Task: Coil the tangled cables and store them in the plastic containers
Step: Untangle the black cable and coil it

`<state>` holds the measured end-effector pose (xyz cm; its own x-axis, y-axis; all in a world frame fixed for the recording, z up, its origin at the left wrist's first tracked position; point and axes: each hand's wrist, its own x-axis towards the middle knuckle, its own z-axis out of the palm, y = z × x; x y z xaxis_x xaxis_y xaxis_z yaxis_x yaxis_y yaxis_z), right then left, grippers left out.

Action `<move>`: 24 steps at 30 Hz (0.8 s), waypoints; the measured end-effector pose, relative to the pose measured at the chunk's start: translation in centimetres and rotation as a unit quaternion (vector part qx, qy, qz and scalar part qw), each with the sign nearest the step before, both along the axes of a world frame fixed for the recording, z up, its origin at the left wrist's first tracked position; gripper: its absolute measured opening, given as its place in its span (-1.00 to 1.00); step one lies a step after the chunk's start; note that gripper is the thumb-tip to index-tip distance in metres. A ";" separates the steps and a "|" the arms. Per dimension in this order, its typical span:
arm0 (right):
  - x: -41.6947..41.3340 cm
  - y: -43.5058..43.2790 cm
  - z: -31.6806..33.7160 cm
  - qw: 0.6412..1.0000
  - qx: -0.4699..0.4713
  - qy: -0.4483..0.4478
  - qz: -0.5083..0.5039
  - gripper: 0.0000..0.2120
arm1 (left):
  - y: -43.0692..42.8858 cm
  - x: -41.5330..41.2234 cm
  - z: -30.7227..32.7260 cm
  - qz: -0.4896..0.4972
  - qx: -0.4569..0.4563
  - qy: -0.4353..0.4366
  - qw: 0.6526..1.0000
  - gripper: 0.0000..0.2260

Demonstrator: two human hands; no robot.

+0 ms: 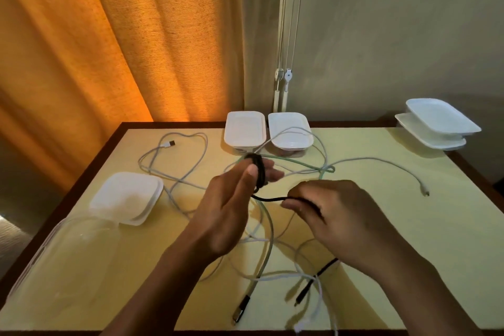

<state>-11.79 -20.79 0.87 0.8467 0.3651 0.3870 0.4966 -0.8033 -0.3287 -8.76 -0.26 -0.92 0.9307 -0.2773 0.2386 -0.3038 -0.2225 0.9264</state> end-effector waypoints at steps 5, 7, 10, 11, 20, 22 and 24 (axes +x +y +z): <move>0.6 -1.2 0.7 0.991 0.012 -0.130 0.014 -0.76 | -0.2 -0.8 1.4 -0.047 0.104 0.018 0.993 -0.70; 0.9 -1.6 0.8 0.985 0.013 -0.169 0.012 -0.83 | -0.3 -0.5 2.0 -0.081 0.142 0.024 0.986 -0.76; 1.2 -2.2 1.2 0.982 0.023 -0.186 0.019 -0.89 | -0.3 -0.5 2.4 -0.143 0.186 0.027 0.972 -0.78; 1.2 -2.4 1.3 0.982 0.027 -0.186 0.023 -0.89 | -0.2 -0.3 2.3 -0.163 0.181 0.046 0.969 -0.81; 2.8 -3.0 -0.5 0.982 0.156 -0.105 0.012 -0.81 | -0.4 -0.4 2.1 -0.287 -0.031 0.157 0.945 -0.85; 3.1 -2.6 -1.4 0.981 0.185 -0.062 0.007 -0.79 | -0.7 -0.4 1.9 -0.293 -0.116 0.155 0.937 -0.84; 3.1 -2.1 -1.8 0.980 0.199 -0.016 -0.003 -0.78 | -1.2 -0.6 1.6 -0.288 -0.231 0.161 0.915 -0.84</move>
<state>-8.72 -22.89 -0.95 0.8335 0.1750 0.5241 0.5077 -0.6167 -0.6016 -9.33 -1.45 0.68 0.7038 -0.6838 0.1923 0.0587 0.3258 0.9436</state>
